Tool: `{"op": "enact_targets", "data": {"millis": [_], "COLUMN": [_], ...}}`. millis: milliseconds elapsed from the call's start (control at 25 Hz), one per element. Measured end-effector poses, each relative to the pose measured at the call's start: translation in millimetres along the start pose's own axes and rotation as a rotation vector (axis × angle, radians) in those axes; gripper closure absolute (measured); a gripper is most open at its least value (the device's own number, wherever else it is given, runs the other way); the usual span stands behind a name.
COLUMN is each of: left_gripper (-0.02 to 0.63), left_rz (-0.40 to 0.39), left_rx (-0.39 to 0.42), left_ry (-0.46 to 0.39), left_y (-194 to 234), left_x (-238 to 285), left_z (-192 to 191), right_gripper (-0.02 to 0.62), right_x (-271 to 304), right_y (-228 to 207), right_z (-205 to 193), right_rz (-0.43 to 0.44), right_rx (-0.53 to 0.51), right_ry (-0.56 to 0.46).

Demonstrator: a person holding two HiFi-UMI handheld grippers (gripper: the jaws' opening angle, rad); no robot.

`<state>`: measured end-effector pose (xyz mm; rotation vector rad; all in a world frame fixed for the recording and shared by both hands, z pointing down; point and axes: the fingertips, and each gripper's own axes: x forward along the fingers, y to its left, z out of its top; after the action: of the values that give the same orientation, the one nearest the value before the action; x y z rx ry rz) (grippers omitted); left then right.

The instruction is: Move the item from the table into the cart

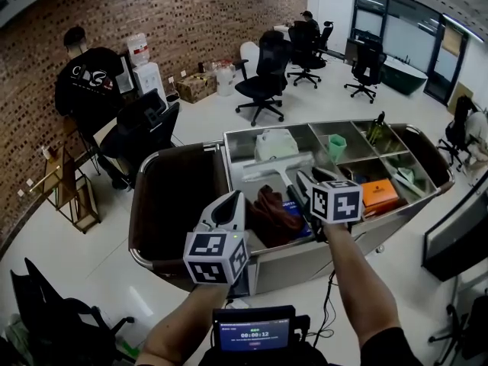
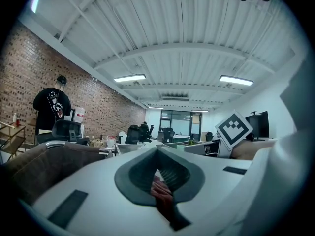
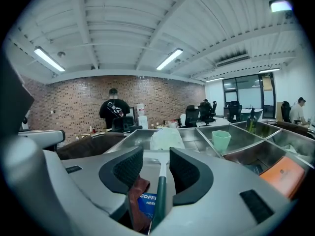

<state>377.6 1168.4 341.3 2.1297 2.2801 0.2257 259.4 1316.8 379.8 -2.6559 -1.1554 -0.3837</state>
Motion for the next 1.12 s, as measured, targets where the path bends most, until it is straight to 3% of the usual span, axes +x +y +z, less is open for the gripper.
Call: {"op": "enact_targets", "data": {"millis": [680, 760, 960, 1000, 1120], "left_gripper": [0.606, 0.606, 0.606, 0.606, 0.606], "left_rz": [0.0, -0.006, -0.01, -0.008, -0.005], "left_rx": [0.031, 0.038, 0.049, 0.05, 0.052], "left_ry": [-0.006, -0.011, -0.011, -0.006, 0.011], "left_y": [-19.4, -25.9, -40.6, -41.5, -44.0], "left_x": [-32.2, -39.3, -66.7, -72.2, -86.7], "left_z": [0.9, -0.2, -12.1, -16.0, -25.5], "right_gripper": [0.428, 0.507, 0.514, 0.588, 0.595], "right_x": [-65.0, -81.6, -127.4, -135.8, -157.8], "right_y": [22.9, 24.9, 32.0, 32.5, 35.4], "right_z": [7.1, 9.2, -0.1, -3.8, -16.1], "right_rz": [0.049, 0.052, 0.063, 0.058, 0.054], "right_rx": [-0.01, -0.006, -0.009, -0.006, -0.001], "right_ry": [-0.089, -0.126, -0.19, -0.198, -0.211]}}
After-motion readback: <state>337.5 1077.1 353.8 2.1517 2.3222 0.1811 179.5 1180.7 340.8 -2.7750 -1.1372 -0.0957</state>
